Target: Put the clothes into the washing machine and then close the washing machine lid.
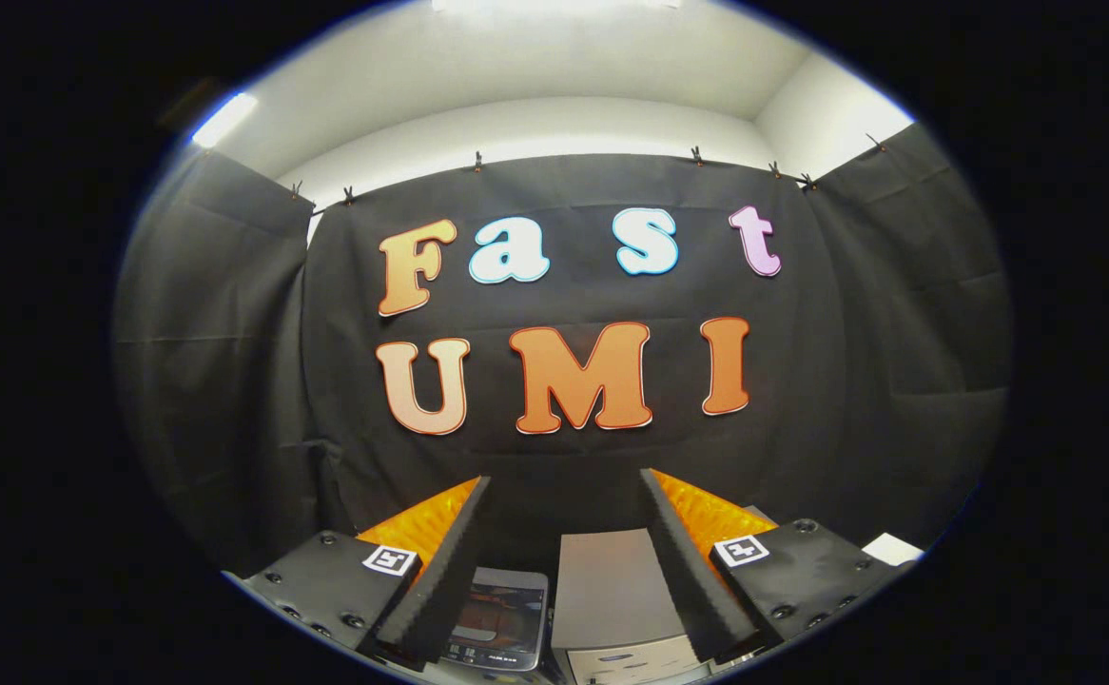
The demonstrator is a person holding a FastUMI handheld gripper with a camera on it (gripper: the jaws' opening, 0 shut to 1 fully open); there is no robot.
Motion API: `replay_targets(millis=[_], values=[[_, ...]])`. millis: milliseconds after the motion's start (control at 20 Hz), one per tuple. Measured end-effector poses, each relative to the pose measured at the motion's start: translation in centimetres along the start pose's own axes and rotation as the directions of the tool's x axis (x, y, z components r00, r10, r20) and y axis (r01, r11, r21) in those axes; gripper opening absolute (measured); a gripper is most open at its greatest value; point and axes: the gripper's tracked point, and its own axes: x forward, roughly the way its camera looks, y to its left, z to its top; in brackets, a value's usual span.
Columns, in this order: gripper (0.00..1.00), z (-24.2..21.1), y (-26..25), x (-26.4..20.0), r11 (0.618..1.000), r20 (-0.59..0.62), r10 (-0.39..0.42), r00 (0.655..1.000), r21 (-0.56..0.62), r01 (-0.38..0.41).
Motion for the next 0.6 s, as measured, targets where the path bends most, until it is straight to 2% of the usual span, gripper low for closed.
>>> replay_targets(millis=[600], values=[[0.98, 0.2, -1.1, -0.8, 1.000, -0.014, -0.023, 1.000, -0.013, 0.023]])
